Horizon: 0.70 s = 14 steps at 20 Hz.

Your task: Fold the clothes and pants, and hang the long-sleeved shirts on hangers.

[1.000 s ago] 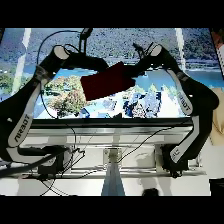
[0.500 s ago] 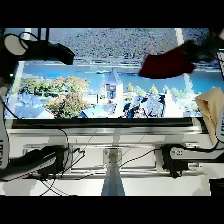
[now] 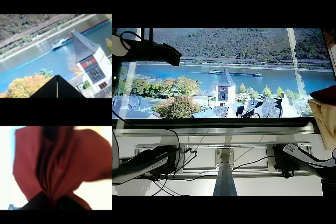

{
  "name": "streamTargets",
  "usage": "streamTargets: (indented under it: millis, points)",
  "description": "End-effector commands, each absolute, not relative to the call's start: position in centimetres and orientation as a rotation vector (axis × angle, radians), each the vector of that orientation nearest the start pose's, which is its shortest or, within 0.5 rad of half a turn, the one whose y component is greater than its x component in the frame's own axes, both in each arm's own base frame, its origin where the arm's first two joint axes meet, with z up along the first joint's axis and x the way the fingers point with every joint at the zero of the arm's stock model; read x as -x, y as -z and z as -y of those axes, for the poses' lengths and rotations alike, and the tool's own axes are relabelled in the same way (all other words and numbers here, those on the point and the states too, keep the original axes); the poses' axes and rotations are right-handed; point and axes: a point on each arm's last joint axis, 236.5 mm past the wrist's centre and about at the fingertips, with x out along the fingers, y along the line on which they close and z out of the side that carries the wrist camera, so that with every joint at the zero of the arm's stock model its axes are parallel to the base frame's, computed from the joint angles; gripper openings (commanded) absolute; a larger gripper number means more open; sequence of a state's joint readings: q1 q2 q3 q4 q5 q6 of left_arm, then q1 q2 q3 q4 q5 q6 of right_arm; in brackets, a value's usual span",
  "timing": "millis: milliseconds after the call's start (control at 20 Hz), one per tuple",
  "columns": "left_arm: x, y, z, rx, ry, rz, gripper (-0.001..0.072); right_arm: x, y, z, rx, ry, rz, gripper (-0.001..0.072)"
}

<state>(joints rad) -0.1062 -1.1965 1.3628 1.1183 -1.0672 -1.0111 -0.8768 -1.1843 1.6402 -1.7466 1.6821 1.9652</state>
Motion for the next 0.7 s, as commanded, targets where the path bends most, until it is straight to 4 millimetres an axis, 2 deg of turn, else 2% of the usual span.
streamTargets:
  millis: [0, 50, 100, 150, 250, 300, 350, 400, 450, 550, 650]
  points:
    - [-41.8, -16.0, 14.7, -0.117, 0.632, -0.756, 0.0017, -10.9, -17.8, 29.8, -0.945, 1.405, -1.002, 0.0414]
    - [-41.8, -16.1, 14.8, -0.109, 0.637, -0.754, 0.0017, -10.1, -17.8, 30.0, -0.96, 1.426, -0.992, 0.0621]
    - [-41.8, -16.1, 14.9, -0.106, 0.639, -0.753, 0.0017, -9.5, -17.8, 30.3, -0.969, 1.44, -0.987, 0.0693]
    - [-41.8, -16.1, 14.9, -0.105, 0.639, -0.753, 0.0017, -9.2, -17.8, 30.4, -0.967, 1.437, -0.991, 0.0686]
    - [-41.8, -16.1, 14.9, -0.106, 0.639, -0.753, 0.0017, -9.8, -17.9, 30.8, -0.928, 1.391, -0.993, 0.0672]
    - [-41.8, -16.1, 14.9, -0.106, 0.639, -0.754, 0.0017, -10.9, -17.9, 30.8, -0.928, 1.339, -0.976, 0.0504]
    - [-41.8, -16.1, 14.9, -0.106, 0.639, -0.754, 0.0017, -12.3, -17.9, 30.8, -0.942, 1.285, -0.945, 0.0287]
    - [-41.8, -16.1, 14.9, -0.106, 0.639, -0.754, 0.0017, -14.2, -18.1, 30.8, -0.943, 1.205, -0.908, 0.0109]
    - [-41.8, -16.1, 14.9, -0.106, 0.639, -0.754, 0.0017, -16.5, -18.4, 30.6, -0.904, 1.09, -0.896, 0.0015]
    - [-41.8, -16.1, 14.9, -0.106, 0.639, -0.754, 0.0017, -21.4, -18.6, 28.5, -0.856, 0.881, -0.899, 0.0016]
    - [-41.8, -16.1, 14.9, -0.106, 0.639, -0.754, 0.0017, -26.7, -18.9, 25.4, -0.747, 0.703, -0.919, 0.0016]
